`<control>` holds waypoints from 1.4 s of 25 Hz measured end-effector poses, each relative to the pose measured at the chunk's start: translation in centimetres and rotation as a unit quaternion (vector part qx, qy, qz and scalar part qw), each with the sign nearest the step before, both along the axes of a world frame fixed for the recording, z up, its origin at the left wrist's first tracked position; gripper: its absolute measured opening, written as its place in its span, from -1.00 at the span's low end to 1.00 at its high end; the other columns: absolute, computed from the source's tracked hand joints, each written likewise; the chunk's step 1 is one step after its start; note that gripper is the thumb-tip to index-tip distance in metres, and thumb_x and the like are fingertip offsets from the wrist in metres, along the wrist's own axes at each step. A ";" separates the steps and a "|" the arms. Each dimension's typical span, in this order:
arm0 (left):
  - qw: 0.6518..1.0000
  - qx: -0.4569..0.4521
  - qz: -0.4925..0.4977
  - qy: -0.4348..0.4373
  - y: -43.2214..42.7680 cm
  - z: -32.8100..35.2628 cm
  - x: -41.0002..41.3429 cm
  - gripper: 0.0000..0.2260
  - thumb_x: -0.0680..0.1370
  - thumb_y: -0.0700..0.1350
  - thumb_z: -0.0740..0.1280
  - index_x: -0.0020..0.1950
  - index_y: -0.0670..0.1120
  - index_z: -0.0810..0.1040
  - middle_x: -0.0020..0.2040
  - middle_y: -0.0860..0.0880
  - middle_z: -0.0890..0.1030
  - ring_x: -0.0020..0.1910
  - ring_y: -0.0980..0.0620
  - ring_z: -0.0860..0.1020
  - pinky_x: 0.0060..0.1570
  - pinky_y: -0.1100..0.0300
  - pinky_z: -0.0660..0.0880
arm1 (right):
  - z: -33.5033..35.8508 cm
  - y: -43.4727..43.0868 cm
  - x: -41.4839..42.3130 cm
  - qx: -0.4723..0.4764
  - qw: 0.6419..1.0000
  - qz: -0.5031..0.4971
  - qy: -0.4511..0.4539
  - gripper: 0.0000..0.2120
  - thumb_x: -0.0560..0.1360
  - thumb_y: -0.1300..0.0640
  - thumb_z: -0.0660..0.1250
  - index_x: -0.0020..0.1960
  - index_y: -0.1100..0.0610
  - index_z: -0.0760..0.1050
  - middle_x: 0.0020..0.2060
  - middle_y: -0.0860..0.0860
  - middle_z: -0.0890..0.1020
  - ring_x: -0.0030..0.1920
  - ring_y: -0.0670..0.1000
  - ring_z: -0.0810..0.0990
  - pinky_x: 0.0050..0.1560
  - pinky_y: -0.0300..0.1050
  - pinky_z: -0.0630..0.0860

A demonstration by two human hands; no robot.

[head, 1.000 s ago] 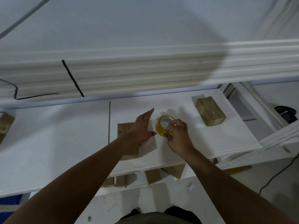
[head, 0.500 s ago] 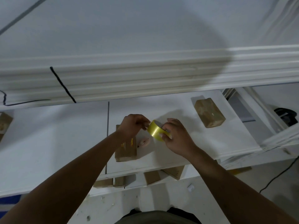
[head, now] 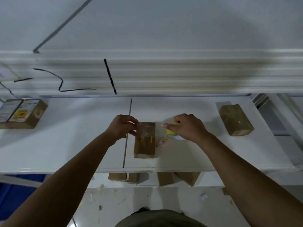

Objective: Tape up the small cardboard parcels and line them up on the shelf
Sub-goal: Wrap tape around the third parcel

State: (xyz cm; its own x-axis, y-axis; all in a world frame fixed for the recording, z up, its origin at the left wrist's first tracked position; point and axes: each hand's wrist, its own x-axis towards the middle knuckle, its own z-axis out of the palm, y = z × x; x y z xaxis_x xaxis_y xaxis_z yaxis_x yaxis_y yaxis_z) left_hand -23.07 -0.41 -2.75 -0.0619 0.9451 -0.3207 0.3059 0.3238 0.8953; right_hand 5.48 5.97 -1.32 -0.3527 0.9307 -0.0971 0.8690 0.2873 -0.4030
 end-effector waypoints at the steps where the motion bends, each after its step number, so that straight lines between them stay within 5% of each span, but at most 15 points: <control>1: 1.000 -0.015 0.015 -0.003 -0.1 0.0 -0.8 -0.90 0.61 -0.32 0.39 0.01 -0.19 0.70 -0.09 -0.10 0.80 -0.18 -0.15 0.79 -0.54 0.32 0.34 | 0.1 0.2 -0.4 -0.022 0.999 0.015 0.031 -0.34 0.42 -0.48 0.34 -0.40 0.07 0.25 -0.50 -0.07 0.31 -0.44 -0.04 0.38 -0.33 -0.09 0.28; 5: 0.995 -0.054 0.088 0.008 -0.6 0.1 -3.4 -0.95 0.60 -0.19 0.47 -0.01 -0.10 0.74 -0.09 -0.02 0.80 -0.23 -0.06 0.79 -0.46 0.27 0.36 | 0.1 0.2 -0.4 -0.157 0.945 0.107 0.266 -0.48 0.48 -0.28 0.39 -0.37 0.06 0.29 -0.45 -0.13 0.27 -0.39 -0.10 0.27 -0.30 -0.11 0.20; 9: 0.991 -0.059 0.115 0.021 -0.8 -0.9 -4.0 -0.97 0.48 -0.11 0.60 -0.15 -0.03 0.81 -0.16 0.01 0.80 -0.50 0.14 0.60 -0.51 0.31 0.38 | -0.7 1.1 -0.2 -0.095 0.987 0.033 0.128 -0.41 0.44 -0.29 0.45 -0.42 0.04 0.22 -0.51 -0.09 0.21 -0.45 -0.08 0.25 -0.29 -0.07 0.20; 13: 0.985 -0.090 0.144 -0.016 -0.2 -2.1 -3.8 -0.83 0.47 -0.10 0.62 -0.05 -0.18 0.77 -0.15 -0.08 0.79 -0.55 0.19 0.49 -0.59 0.33 0.31 | -2.0 2.0 -0.4 -0.092 0.995 -0.020 0.038 -0.35 0.41 -0.39 0.45 -0.40 0.01 0.14 -0.48 -0.06 0.18 -0.41 0.01 0.27 -0.26 -0.06 0.20; 20: 0.983 -0.101 0.143 0.052 1.1 -4.4 -2.8 -0.88 0.43 -0.13 0.65 -0.15 -0.13 0.78 -0.17 -0.12 0.78 -0.40 0.07 0.51 -0.55 0.31 0.37 | -3.5 2.9 -1.3 -0.118 0.991 -0.035 -0.048 -0.33 0.39 -0.43 0.45 -0.44 0.05 0.22 -0.54 -0.05 0.29 -0.44 0.00 0.37 -0.33 -0.11 0.25; 24: 0.982 -0.095 0.100 0.132 1.3 -6.0 -1.5 -0.91 0.51 -0.10 0.59 -0.16 -0.07 0.76 -0.18 -0.05 0.74 -0.27 0.05 0.57 -0.36 0.24 0.48 | -3.9 2.8 -2.5 -0.118 0.987 -0.040 -0.101 -0.41 0.38 -0.44 0.44 -0.33 0.05 0.33 -0.41 -0.03 0.47 -0.29 0.06 0.53 -0.21 -0.09 0.40; 26: 0.979 -0.091 0.070 0.166 1.5 -6.4 -0.7 -0.93 0.58 -0.05 0.52 -0.04 -0.04 0.72 -0.04 -0.08 0.75 -0.17 0.02 0.63 -0.19 0.12 0.62 | -4.3 2.5 -3.6 -0.092 0.985 -0.039 -0.140 -0.48 0.40 -0.39 0.42 -0.24 0.04 0.37 -0.29 -0.03 0.53 -0.19 0.10 0.55 -0.15 -0.08 0.42; 28: 0.974 -0.098 0.033 0.200 1.6 -6.4 0.0 -0.69 0.60 0.02 0.48 0.29 -0.07 0.61 0.18 -0.12 0.68 0.06 -0.11 0.67 0.09 -0.10 0.68 | -4.6 2.1 -4.5 -0.051 0.984 -0.039 -0.167 -0.57 0.40 -0.29 0.44 -0.20 0.04 0.40 -0.25 -0.02 0.56 -0.23 0.09 0.53 -0.22 -0.13 0.38; 30: 0.969 -0.117 0.029 0.216 1.3 -6.4 0.6 -0.52 0.61 0.07 0.46 0.44 -0.10 0.46 0.25 -0.15 0.60 0.18 -0.19 0.64 0.17 -0.18 0.66 | -4.9 1.9 -4.9 -0.031 0.983 -0.039 -0.179 -0.65 0.40 -0.19 0.46 -0.22 0.05 0.43 -0.30 -0.02 0.57 -0.33 0.03 0.49 -0.33 -0.18 0.30; 33: 0.968 -0.103 0.050 0.225 0.5 -7.3 1.8 -0.82 0.69 -0.02 0.32 0.19 -0.09 0.60 0.07 -0.10 0.69 0.02 -0.12 0.70 0.09 -0.13 0.69 | -4.9 1.6 -5.0 -0.025 0.982 -0.042 -0.181 -0.61 0.41 -0.20 0.45 -0.30 0.02 0.35 -0.37 -0.04 0.49 -0.38 0.01 0.43 -0.35 -0.18 0.27; 35: 0.977 -0.096 0.077 0.176 0.0 -7.3 3.1 -0.70 0.73 0.01 0.20 -0.03 -0.08 0.63 -0.06 -0.12 0.71 -0.07 -0.11 0.70 0.08 -0.09 0.68 | -4.6 1.3 -5.0 -0.016 0.982 -0.041 -0.182 -0.58 0.42 -0.22 0.43 -0.32 0.01 0.30 -0.38 -0.04 0.45 -0.39 0.00 0.40 -0.35 -0.18 0.26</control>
State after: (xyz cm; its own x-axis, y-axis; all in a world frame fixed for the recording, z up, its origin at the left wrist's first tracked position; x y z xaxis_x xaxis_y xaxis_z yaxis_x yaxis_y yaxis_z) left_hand -20.00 -0.40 -10.03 -0.3370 0.8400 -0.4252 0.5180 0.5426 0.6613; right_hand 0.52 7.29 -5.89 -0.2121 0.9490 -0.2330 0.9771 0.2017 -0.0682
